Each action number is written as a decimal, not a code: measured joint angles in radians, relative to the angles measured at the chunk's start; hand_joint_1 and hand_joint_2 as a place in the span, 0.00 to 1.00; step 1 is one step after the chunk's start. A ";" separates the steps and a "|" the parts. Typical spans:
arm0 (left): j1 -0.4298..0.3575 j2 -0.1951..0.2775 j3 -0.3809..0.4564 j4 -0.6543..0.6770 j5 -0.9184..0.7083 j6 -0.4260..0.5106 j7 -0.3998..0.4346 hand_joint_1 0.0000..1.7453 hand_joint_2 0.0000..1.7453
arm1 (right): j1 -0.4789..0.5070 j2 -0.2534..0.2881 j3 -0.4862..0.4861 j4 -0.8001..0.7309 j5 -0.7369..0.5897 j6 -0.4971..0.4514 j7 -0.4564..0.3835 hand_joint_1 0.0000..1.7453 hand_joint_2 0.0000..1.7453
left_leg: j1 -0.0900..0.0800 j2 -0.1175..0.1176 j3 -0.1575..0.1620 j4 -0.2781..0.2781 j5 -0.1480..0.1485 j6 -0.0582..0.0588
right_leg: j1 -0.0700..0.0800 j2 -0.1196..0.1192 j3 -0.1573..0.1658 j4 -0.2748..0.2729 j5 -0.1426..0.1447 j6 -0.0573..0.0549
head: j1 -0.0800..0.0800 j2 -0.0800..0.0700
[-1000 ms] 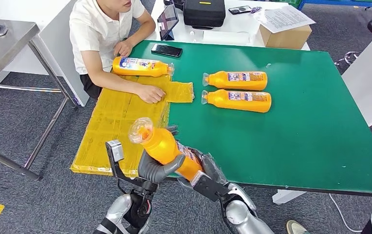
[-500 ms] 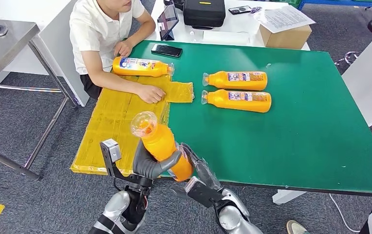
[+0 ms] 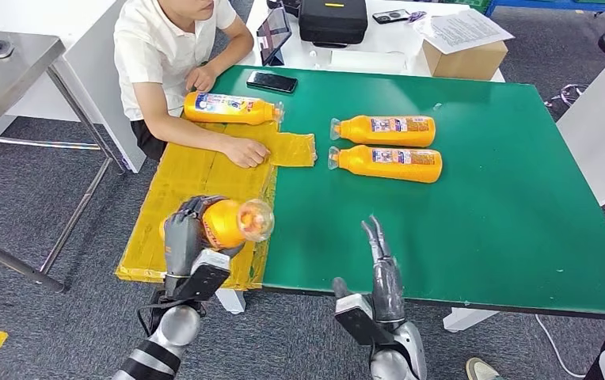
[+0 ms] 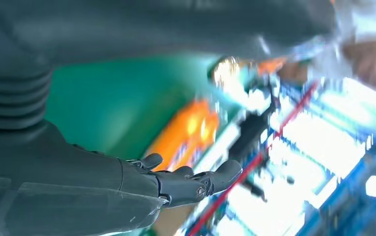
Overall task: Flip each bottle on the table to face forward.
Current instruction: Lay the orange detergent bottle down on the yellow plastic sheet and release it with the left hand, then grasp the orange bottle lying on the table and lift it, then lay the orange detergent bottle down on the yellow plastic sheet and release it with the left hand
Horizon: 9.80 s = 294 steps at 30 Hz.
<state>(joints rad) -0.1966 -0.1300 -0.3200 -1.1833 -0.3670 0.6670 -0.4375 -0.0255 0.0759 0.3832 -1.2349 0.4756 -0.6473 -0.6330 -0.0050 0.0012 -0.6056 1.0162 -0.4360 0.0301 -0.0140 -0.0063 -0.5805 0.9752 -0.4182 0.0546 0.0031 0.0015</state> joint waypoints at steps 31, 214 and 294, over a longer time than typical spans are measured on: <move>-0.395 0.045 0.009 0.623 -0.237 -0.671 0.217 0.00 1.00 | 0.006 0.044 -0.163 -0.052 -0.105 0.069 -0.064 0.00 1.00 | 0.000 -0.006 0.010 -0.001 0.002 -0.001 | 0.000 -0.006 0.011 0.001 -0.001 -0.001 | 0.000 0.000; 0.097 -0.089 -0.114 -0.091 0.983 -0.622 0.098 1.00 1.00 | -0.133 0.017 0.237 0.190 -0.122 0.478 0.125 0.00 0.00 | -0.001 -0.001 -0.008 0.000 0.005 0.001 | 0.000 -0.002 -0.009 0.001 0.004 -0.001 | 0.000 0.000; -0.417 0.061 -0.042 0.721 -0.384 -0.411 0.125 0.00 1.00 | 0.087 0.112 -0.200 -0.229 -0.276 -0.048 -0.066 0.00 1.00 | -0.001 -0.002 -0.002 0.000 0.007 0.000 | 0.000 -0.003 -0.002 0.003 0.005 -0.001 | 0.000 0.000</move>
<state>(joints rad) -0.6135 -0.0689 -0.3623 -0.4620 -0.7513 0.2556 -0.3126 0.0617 0.1879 0.1829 -1.4634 0.1999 -0.6954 -0.6985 -0.0056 -0.0004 -0.6073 1.0162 -0.4294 0.0296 -0.0144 -0.0089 -0.5823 0.9780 -0.4135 0.0536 0.0030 0.0015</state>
